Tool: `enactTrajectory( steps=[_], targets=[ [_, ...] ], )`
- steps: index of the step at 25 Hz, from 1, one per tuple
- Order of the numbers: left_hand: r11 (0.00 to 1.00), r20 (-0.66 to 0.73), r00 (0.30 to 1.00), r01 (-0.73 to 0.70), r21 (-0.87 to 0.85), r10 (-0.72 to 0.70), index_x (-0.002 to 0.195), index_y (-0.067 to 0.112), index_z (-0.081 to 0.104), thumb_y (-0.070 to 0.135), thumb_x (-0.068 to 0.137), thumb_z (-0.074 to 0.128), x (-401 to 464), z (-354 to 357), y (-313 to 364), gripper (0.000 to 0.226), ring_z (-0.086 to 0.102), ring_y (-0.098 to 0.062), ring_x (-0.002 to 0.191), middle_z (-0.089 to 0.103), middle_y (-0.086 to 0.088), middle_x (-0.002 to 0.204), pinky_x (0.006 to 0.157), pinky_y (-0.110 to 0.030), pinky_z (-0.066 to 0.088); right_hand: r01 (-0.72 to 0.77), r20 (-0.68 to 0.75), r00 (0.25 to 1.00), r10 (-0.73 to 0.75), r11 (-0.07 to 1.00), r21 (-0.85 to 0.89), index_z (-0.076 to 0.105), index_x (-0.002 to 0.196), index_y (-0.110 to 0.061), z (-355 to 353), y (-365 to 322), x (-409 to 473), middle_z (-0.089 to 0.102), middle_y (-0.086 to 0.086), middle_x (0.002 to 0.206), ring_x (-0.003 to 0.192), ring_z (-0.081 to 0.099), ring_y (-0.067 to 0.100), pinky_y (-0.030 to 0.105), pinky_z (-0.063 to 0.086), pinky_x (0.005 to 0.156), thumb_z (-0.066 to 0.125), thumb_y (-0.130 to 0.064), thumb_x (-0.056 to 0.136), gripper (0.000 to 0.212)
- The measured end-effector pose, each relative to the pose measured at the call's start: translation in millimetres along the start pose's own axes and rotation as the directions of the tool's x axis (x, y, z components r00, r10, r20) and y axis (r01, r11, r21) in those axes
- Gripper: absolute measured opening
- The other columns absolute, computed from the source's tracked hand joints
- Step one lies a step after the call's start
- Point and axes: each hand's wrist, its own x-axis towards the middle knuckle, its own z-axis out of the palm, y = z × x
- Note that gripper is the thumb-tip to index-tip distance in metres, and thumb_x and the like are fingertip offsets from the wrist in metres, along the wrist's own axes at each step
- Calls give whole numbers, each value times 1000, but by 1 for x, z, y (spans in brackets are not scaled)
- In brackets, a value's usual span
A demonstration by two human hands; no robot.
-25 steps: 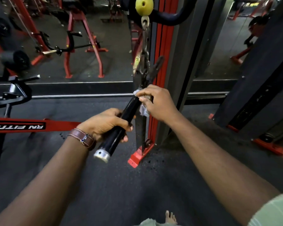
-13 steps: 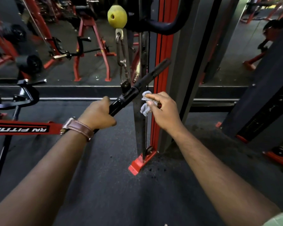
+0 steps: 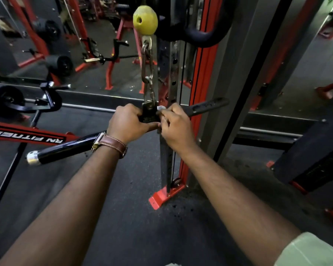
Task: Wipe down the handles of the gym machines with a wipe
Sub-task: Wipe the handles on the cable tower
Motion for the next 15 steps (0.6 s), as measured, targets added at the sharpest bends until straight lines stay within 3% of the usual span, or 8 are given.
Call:
enactTrajectory(
  steps=[2, 3, 5, 6, 11, 12, 15],
  targets=[
    [1000, -32, 999, -19, 24, 20, 57, 27, 59, 71, 62, 79, -7, -1, 4, 48, 56, -8, 55, 55, 11, 54, 46, -22, 32, 10, -9, 1000, -11, 995, -100, 72, 97, -3, -10, 14, 3, 54, 6, 88, 62, 49, 8, 14, 44, 56, 57, -5, 92, 16],
    [999, -47, 999, -21, 36, 22, 56, 26, 60, 73, 61, 77, -10, 0, 4, 50, 54, -8, 53, 53, 11, 52, 45, -22, 30, -60, -8, 998, 60, 987, -147, 71, 96, -3, -19, 24, 6, 55, 7, 91, 62, 50, 10, 16, 46, 57, 55, -8, 94, 17],
    [998, -62, 998, -25, 56, 29, 65, 24, 69, 76, 61, 74, -13, 2, 6, 52, 54, -10, 53, 53, 10, 52, 47, -22, 32, -218, -51, 976, 212, 938, -270, 68, 103, -6, -34, 40, 7, 53, 8, 98, 69, 57, 23, 36, 53, 61, 51, -12, 96, 19],
    [997, -71, 997, -29, 65, 33, 70, 25, 73, 77, 61, 73, -13, 2, 6, 53, 55, -11, 54, 54, 10, 53, 48, -23, 34, -237, -76, 971, 225, 925, -297, 69, 108, -9, -35, 38, 5, 51, 7, 99, 69, 57, 25, 38, 52, 58, 50, -13, 97, 22],
    [988, -115, 989, -73, 136, 89, 84, 27, 77, 79, 62, 72, -15, -4, 2, 56, 59, -13, 64, 65, 8, 67, 50, -23, 36, 10, 147, 989, 26, 971, -240, 59, 128, -9, -11, 2, -22, 43, 3, 108, 73, 45, 13, 31, 45, 47, 52, -15, 98, 31],
    [987, -113, 989, -81, 135, 97, 88, 29, 78, 78, 62, 73, -16, -6, 1, 56, 56, -12, 64, 63, 10, 67, 53, -24, 38, -33, 142, 987, 76, 958, -284, 60, 127, -11, -18, 11, -20, 42, 2, 106, 74, 43, 13, 33, 45, 49, 53, -15, 97, 31],
    [979, -105, 989, -88, 184, 108, 91, 28, 78, 83, 60, 68, -15, -9, -6, 63, 56, -20, 67, 49, 10, 60, 59, -29, 43, -238, -66, 971, 230, 896, -376, 64, 111, -8, -34, 31, -15, 46, 5, 107, 77, 51, 16, 40, 55, 59, 60, -11, 91, 21]
  ],
)
